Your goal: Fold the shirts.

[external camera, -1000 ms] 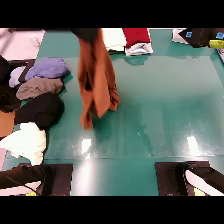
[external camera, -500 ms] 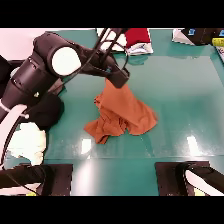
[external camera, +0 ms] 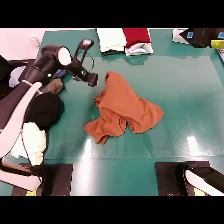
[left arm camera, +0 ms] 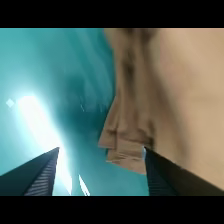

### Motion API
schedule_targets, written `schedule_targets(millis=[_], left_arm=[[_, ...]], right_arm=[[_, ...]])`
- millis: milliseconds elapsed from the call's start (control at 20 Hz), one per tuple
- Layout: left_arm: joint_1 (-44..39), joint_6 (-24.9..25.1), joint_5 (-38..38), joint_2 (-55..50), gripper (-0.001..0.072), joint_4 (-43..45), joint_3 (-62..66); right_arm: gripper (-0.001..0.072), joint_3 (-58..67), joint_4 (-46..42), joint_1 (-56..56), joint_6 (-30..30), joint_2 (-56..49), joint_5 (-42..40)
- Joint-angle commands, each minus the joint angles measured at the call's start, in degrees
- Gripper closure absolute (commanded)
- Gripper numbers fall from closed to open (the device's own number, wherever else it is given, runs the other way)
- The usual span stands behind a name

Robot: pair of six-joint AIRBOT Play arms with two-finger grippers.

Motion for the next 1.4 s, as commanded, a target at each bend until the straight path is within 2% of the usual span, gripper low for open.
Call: schedule_targets(millis=[0, 300, 350, 450, 550, 650, 750, 800, 850, 950, 1150, 1350], left_arm=[[0.42, 1.25, 0.96, -7.04, 0.0097, -5.99, -0.87], [-1.86, 2.67, 3.54, -10.82, 0.0104, -8.52, -0.87], [-1.84, 3.15, 3.61, -10.8, 0.0284, -8.5, -0.85], [-1.16, 3.17, 3.52, -10.56, 0.0691, -8.02, -0.57], [0.39, 3.02, 2.6, -9.2, 0.0685, -7.43, 0.35], [2.71, 3.04, 2.71, -6.23, 0.0685, -5.38, 0.85], [5.16, 3.23, 2.05, -3.1, 0.0685, -4.42, 0.83], [6.14, 3.52, 1.33, -2.23, 0.0685, -4.33, 0.83], [6.95, 3.52, 0.55, -1.55, 0.0685, -4.2, 0.9], [7.28, 3.52, -0.59, -1.36, 0.0685, -3.67, 0.87], [7.1, 3.52, -1.09, -1.4, 0.0685, -3.87, 0.76], [7.1, 3.52, -1.92, -1.4, 0.0685, -3.72, 0.76]], right_arm=[[0.0687, -0.02, 0.07, 0.0, 0.02, -1.4, 1.99], [0.0687, -0.02, 0.04, 0.0, 0.02, -4.39, 3.32], [0.0687, -0.02, 0.02, 0.0, 0.02, -4.74, 3.8], [0.0687, -0.04, -0.24, 0.0, 0.0, -5.44, 5.9], [0.0687, -0.04, -4.26, -0.02, 0.61, -6.27, 10.99], [0.0687, -1.27, -11.41, -0.04, 5.03, -6.91, 16.96], [0.0687, -7.5, -18.16, -1.09, 7.76, -5.6, 18.45], [0.0687, -11.78, -18.88, -2.38, 8.48, -5.03, 18.21], [0.0655, -15.87, -18.86, -3.74, 8.72, -4.96, 18.03], [0.0132, -24.15, -16.13, -5.66, 9.94, -6.29, 17.16], [0.0145, -34.53, -8.52, -2.62, 10.54, -12.37, 6.91], [0.0196, -34.42, -8.44, 2.71, 12.41, -18.69, 0.2]])
